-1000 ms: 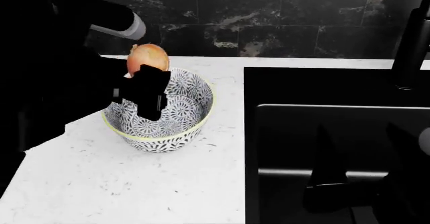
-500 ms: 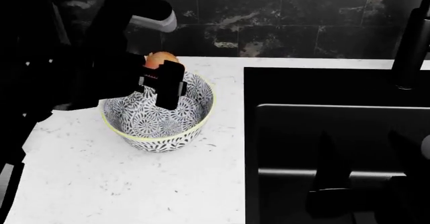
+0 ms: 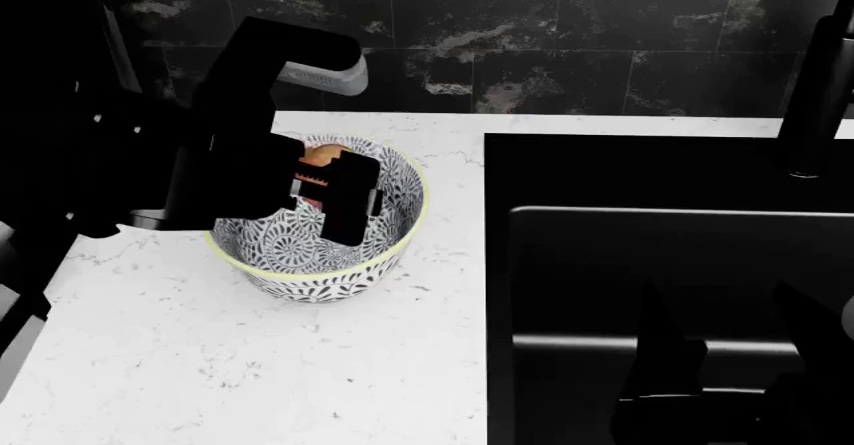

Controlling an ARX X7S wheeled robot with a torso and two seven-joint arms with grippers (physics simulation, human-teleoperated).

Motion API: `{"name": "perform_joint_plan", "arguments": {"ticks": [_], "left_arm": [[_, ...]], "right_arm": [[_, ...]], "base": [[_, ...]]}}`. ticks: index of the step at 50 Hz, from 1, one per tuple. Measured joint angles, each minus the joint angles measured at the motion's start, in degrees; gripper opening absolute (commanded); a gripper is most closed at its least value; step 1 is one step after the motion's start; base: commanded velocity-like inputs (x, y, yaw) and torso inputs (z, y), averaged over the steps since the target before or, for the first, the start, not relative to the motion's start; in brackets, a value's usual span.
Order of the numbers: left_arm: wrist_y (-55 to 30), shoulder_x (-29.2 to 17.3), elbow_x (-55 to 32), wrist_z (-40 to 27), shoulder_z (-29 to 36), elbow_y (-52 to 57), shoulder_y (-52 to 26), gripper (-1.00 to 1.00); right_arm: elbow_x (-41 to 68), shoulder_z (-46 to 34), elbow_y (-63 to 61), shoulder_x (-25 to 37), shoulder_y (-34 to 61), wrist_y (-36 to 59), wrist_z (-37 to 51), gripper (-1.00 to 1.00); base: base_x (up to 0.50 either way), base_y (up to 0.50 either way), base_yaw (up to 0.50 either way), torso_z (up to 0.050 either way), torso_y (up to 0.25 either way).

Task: Pick the broccolis and asparaguss from the sink and place them in one bowl. Place the onion in the other bowl. Then turn off the sink faucet.

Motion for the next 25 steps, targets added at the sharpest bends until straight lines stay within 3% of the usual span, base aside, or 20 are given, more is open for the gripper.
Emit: {"name": "perform_joint_plan", "arguments": {"ticks": [14,25], "left_arm": [[1.4,-2.6,-10.0,-4.5,5.6,2.7,-2.0,1.00],[1.0,-10.5,-16.0,-15.9,3.2,21.6,0.7,1.00]], "right_arm": [[0.9,-0.3,-0.1,0.4,0.9,0.4,0.7,1.00],[1.0,-1.8,0.6,1.0,4.6,1.4,0.7,1.00]], "base": [[0.00,0.00,0.00,0.000,0.000],[0.00,0.00,0.00,0.000,0.000]]}}
